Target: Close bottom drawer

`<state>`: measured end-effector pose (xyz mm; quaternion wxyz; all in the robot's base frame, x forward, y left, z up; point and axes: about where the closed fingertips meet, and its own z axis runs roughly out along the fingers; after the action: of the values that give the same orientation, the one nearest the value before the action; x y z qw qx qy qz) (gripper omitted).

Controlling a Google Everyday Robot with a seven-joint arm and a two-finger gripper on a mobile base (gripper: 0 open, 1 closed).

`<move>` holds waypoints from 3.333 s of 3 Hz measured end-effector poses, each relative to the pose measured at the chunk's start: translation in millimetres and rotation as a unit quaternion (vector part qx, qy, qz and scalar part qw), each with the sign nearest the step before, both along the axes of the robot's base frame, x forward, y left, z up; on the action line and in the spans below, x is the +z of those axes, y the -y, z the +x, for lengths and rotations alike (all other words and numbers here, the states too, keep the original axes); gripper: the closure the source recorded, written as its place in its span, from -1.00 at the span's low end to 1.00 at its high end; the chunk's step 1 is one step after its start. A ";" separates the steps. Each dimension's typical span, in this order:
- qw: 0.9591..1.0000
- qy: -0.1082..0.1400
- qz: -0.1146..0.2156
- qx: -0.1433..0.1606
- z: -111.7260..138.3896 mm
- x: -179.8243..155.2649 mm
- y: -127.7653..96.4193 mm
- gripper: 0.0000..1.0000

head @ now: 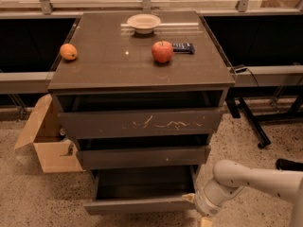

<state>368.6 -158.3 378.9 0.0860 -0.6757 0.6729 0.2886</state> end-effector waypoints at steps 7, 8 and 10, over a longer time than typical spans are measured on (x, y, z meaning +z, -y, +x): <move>0.996 0.075 0.038 -0.038 77.9 -205.9 30.0 1.00; 0.991 0.120 0.040 -0.045 98.7 -198.9 31.6 0.64; 0.985 0.160 0.056 -0.046 136.4 -202.8 37.9 -0.45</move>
Offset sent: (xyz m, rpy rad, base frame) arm 0.0176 -0.0288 -0.1920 0.0159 0.0548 -0.0208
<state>505.0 -196.2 176.1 0.2430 -0.6753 0.6640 0.2098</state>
